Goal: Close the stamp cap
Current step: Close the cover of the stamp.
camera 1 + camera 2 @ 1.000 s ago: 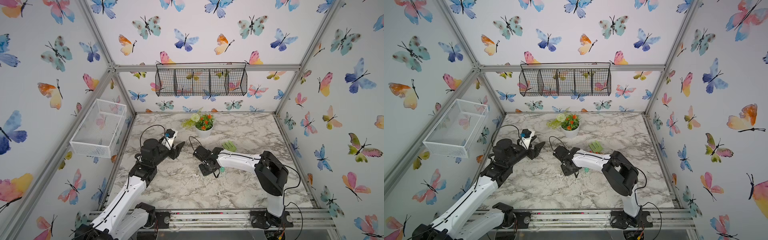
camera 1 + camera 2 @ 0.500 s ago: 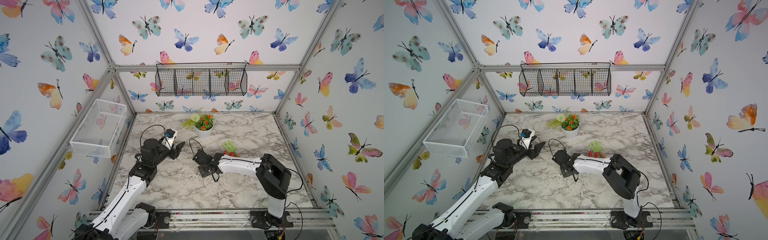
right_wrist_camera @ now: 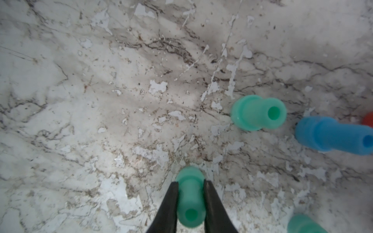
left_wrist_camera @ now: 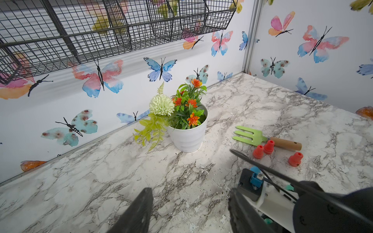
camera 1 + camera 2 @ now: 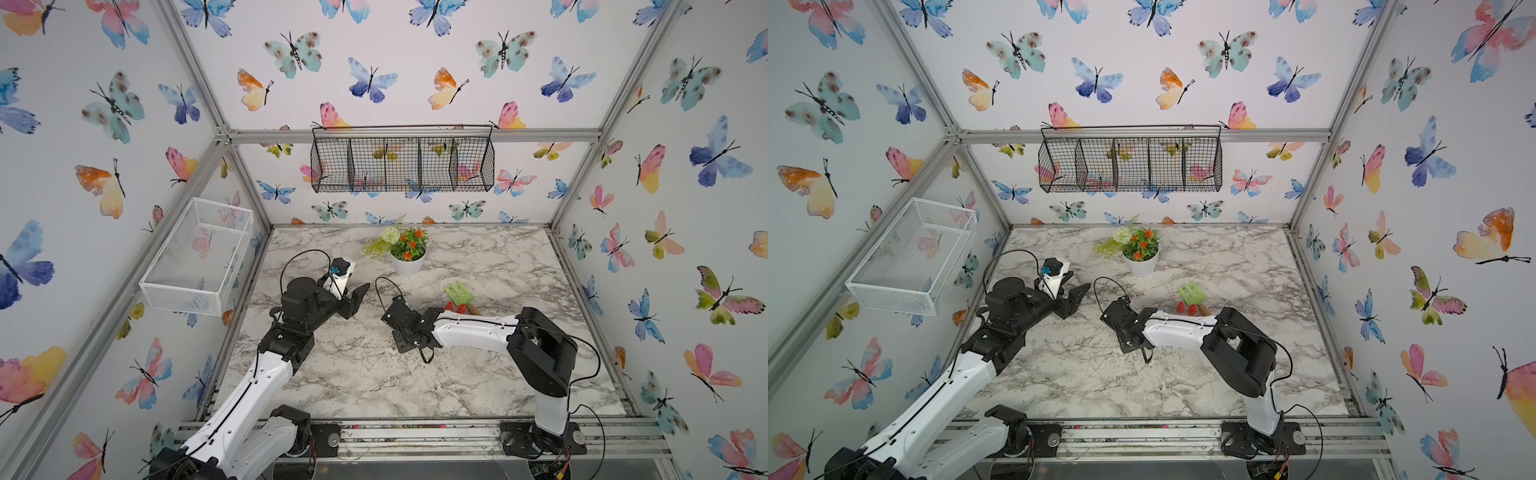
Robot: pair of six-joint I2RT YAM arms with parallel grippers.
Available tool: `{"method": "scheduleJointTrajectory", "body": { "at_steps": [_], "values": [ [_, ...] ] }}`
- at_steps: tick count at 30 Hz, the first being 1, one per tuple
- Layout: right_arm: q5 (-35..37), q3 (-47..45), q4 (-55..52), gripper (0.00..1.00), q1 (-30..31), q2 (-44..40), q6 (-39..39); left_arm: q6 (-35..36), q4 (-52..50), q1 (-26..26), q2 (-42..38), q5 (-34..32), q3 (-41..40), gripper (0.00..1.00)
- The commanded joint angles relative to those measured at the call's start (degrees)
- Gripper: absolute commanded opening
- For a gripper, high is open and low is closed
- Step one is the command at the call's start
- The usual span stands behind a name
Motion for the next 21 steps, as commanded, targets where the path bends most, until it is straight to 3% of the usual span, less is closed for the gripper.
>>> {"method": "scheduleJointTrajectory", "body": {
  "at_steps": [1, 12, 16, 20, 21],
  "values": [
    [-4.77, -0.56, -8.41, 0.31, 0.18, 4.81, -0.69, -0.16, -0.12, 0.35, -0.44, 0.01, 1.02, 0.62],
    [-4.46, 6.14, -9.61, 0.46, 0.18, 2.61, -1.37, -0.09, -0.09, 0.35, 0.12, -0.24, 0.91, 0.62],
    [-2.57, 9.34, -11.78, 0.57, -0.22, -0.2, -2.08, -0.6, 0.17, 0.35, 0.81, -0.42, 1.01, 0.63],
    [-1.07, 11.82, -12.91, 0.65, -1.92, -4.15, -3.44, -2.56, 0.52, 0.35, 2.28, -2.35, 1.27, 0.71],
    [-0.78, 12.05, -12.9, 0.67, -2.58, -5.1, -3.77, -3.03, 0.6, 0.35, 2.71, -3.11, 1.27, 0.8]
  ]
}}
